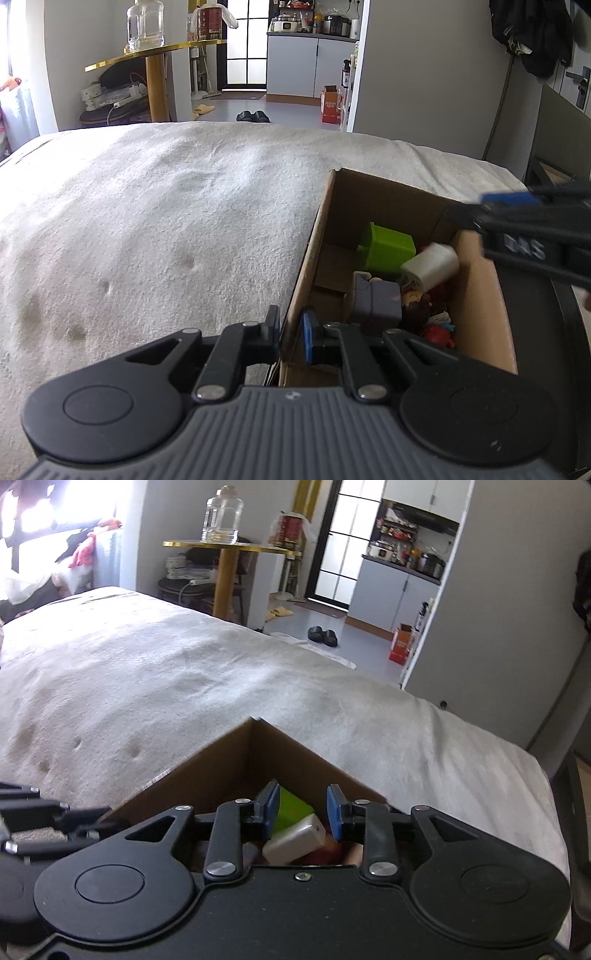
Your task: Organize rigid objects
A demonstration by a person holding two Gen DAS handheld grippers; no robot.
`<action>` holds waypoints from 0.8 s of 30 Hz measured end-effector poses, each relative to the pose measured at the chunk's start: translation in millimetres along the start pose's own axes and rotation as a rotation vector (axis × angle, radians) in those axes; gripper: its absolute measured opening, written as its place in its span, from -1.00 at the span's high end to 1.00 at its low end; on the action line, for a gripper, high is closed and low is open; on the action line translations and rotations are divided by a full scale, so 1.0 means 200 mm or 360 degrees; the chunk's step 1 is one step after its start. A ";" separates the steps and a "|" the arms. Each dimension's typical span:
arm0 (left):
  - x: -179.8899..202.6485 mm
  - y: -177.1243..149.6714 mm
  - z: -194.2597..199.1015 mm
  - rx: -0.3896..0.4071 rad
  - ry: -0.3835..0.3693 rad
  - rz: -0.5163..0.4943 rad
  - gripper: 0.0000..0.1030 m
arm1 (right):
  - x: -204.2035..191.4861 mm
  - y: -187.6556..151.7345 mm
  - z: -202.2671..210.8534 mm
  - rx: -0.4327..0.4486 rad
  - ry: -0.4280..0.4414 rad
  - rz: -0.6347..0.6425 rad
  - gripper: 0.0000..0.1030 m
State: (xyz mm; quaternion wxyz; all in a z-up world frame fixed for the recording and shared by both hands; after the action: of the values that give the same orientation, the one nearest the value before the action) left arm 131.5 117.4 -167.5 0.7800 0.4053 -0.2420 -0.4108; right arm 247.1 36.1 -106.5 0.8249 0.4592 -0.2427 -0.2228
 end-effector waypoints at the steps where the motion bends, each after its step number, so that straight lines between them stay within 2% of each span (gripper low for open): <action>1: 0.00 0.00 0.00 -0.0003 0.0002 -0.0003 0.78 | 0.02 -0.02 0.02 -0.0011 -0.0006 -0.0019 0.38; 7: 0.01 0.01 0.00 -0.0032 0.0019 -0.0028 0.78 | 0.10 -0.10 0.11 -0.0065 -0.0041 -0.0141 0.19; 10: 0.02 0.02 0.00 -0.0054 0.0023 -0.0039 0.78 | 0.16 -0.14 0.15 -0.0082 -0.0060 -0.0219 0.17; 12: 0.02 0.03 0.00 -0.0062 0.0023 -0.0055 0.78 | 0.20 -0.17 0.18 -0.0090 -0.0081 -0.0263 0.06; 14: 0.03 0.04 0.01 -0.0070 0.0021 -0.0073 0.76 | 0.24 -0.19 0.21 -0.0091 -0.0109 -0.0316 -0.13; 18: 0.06 0.07 0.04 -0.0080 0.0004 -0.0115 0.69 | 0.32 -0.22 0.28 -0.0092 -0.0140 -0.0404 -0.18; 21: 0.08 0.10 0.07 -0.0099 -0.0023 -0.0125 0.53 | 0.36 -0.25 0.34 -0.0083 -0.0162 -0.0444 -0.44; 22: 0.09 0.11 0.08 -0.0099 -0.0031 -0.0127 0.41 | 0.37 -0.25 0.35 -0.0080 -0.0167 -0.0461 -0.56; 24: 0.10 0.13 0.12 -0.0088 -0.0023 -0.0157 0.14 | 0.40 -0.26 0.38 -0.0074 -0.0175 -0.0496 -0.63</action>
State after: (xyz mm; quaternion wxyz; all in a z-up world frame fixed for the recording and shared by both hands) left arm 137.5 99.3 -132.2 0.7680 0.3922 -0.2159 -0.4580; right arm 255.7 -85.8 -101.6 0.7763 0.4591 -0.2082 -0.3784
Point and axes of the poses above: each gripper's, at about its wrist camera, not at the fingertips, and z roughly against the way its jaws point, x to its right, y to its top, the point moved 5 cm from there along -z, roughly the way its jaws point, and after that the axes turned 10 degrees about x, right-handed, at the moved point
